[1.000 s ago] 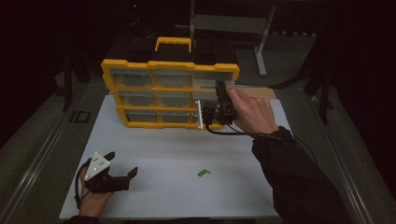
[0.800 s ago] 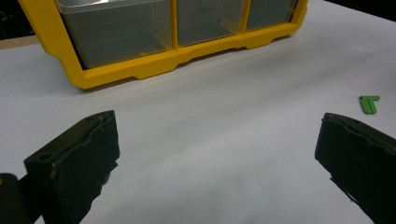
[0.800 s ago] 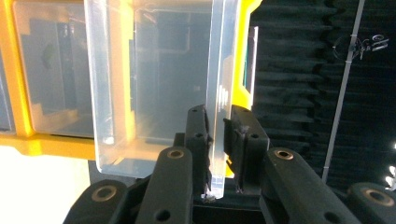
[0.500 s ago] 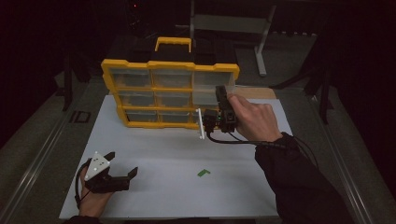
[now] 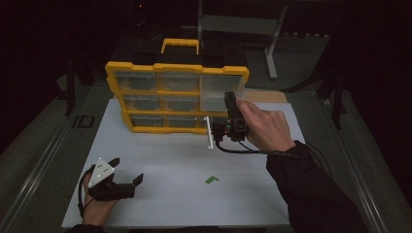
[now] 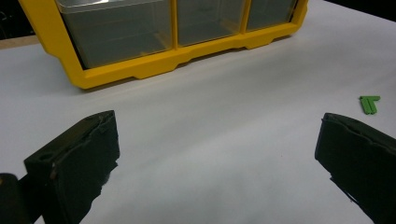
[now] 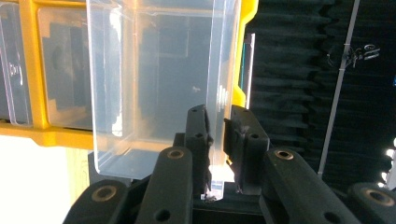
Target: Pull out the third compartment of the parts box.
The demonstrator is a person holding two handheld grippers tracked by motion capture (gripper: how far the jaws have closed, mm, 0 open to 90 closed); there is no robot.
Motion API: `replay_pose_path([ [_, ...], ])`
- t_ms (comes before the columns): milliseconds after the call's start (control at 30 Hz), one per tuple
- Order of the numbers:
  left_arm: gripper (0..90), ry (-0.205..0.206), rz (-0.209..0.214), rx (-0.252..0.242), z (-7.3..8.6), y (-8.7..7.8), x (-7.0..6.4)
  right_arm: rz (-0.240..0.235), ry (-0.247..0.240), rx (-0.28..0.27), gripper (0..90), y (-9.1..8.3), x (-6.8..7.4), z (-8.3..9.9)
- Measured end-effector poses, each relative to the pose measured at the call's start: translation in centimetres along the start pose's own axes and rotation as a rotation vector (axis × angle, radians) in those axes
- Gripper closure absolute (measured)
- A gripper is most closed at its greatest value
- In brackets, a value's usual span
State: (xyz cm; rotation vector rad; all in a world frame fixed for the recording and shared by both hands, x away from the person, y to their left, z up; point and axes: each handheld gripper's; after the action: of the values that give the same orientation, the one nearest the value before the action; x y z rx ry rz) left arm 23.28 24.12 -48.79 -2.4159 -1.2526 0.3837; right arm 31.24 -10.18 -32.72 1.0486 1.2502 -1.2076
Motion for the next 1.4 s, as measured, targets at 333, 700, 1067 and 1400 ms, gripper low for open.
replay_pose_path([
  [333, 0.1, 0.001, 0.0, 0.002, 0.0, 0.0, 0.0, -0.006, -0.006, -0.007, 78.4, -0.6, 0.0, 0.0],
  [700, 0.1, 0.0, -0.001, 0.004, 0.0, 0.1, 0.0, -0.007, -0.003, -0.01, 78.1, -1.1, 0.2, 0.0],
  [1067, 0.1, 0.001, -0.002, 0.004, 0.0, 0.0, 0.0, -0.018, 0.025, -0.018, 71.4, -1.3, 0.4, 0.2],
  [1400, 0.1, 0.002, -0.001, 0.005, 0.0, 0.0, 0.0, -0.011, 0.049, -0.052, 49.0, -2.4, 2.0, 0.2],
])
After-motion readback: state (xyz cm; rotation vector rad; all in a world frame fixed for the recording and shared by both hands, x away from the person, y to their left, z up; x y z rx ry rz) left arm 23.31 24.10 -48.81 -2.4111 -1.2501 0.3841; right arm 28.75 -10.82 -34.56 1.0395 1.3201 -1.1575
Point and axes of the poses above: each handheld gripper's, and its own axes: y roughly forward along the jaws, z roughly out of its underside, x roughly to its left, and after that the axes turned 3 degrees about z, right-handed
